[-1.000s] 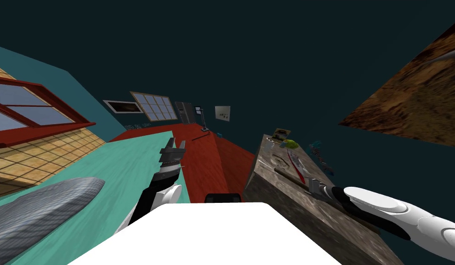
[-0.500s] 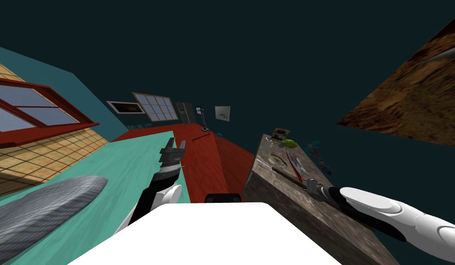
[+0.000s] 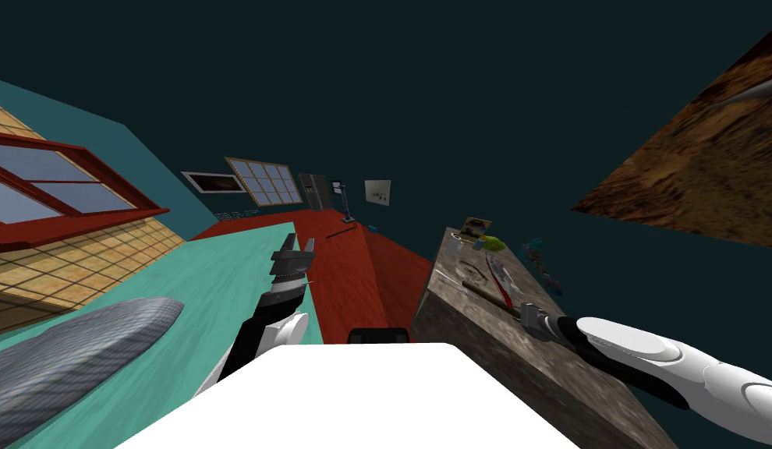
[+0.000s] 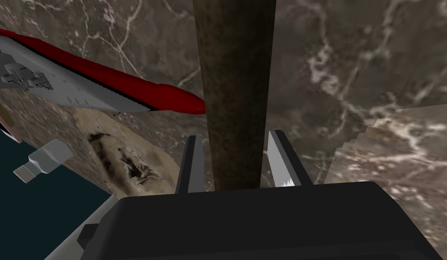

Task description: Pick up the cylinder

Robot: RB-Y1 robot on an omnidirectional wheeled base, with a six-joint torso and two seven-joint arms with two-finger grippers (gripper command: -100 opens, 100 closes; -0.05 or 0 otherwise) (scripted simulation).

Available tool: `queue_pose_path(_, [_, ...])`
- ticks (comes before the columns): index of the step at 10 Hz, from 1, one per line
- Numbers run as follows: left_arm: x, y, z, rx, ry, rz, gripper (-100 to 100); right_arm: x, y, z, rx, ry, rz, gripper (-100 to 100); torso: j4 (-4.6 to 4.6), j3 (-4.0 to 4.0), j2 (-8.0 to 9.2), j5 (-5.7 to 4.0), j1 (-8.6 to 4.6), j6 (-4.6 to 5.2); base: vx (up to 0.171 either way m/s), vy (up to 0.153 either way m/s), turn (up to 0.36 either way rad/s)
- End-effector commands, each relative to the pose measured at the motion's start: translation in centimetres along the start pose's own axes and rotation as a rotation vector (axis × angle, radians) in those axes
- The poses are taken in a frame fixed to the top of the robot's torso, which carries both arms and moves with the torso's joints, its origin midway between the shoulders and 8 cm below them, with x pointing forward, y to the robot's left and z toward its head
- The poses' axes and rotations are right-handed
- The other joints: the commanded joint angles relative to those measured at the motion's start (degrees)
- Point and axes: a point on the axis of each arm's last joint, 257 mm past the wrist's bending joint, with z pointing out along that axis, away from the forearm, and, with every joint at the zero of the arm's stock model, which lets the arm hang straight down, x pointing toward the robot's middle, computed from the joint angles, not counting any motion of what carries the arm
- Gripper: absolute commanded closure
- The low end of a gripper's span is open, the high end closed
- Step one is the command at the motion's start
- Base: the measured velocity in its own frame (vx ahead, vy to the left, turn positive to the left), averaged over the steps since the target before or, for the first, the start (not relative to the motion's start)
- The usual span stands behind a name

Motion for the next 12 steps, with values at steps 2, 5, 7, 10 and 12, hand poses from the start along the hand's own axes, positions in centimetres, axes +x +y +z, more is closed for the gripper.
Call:
queue_pose_path(2, [0.0, 0.0, 0.0, 0.0, 0.0, 0.0, 0, 0.8, -0.8, 0.0, 0.005, -0.004, -0.014, 100, 0.0, -0.02, -0.05, 0.03, 0.11, 0.01, 0.035, 0.046, -0.033])
queue_pose_path(5, [0.0, 0.0, 0.0, 0.0, 0.0, 0.0, 0, 2.1, -1.7, -0.1, 0.009, -0.005, -0.027, 100, 0.0, -0.06, -0.13, 0.15, 0.31, -0.04, 0.039, 0.063, -0.026])
queue_pose_path(7, [0.0, 0.0, 0.0, 0.0, 0.0, 0.0, 0, 2.9, -2.1, -0.4, 0.005, -0.006, -0.032, 100, 0.0, -0.04, -0.1, 0.19, 0.34, -0.05, 0.025, 0.042, -0.017])
queue_pose_path(10, [0.0, 0.0, 0.0, 0.0, 0.0, 0.0, 0, 4.4, -2.4, -0.8, 0.003, -0.01, -0.034, 100, 0.02, -0.02, -0.07, 0.22, 0.35, -0.03, 0.033, 0.05, -0.024])
queue_pose_path(12, [0.0, 0.0, 0.0, 0.0, 0.0, 0.0, 0, 5.1, -2.3, -1.0, -0.001, -0.014, -0.034, 100, 0.02, -0.04, -0.11, 0.24, 0.42, 0.01, 0.043, 0.055, -0.027])
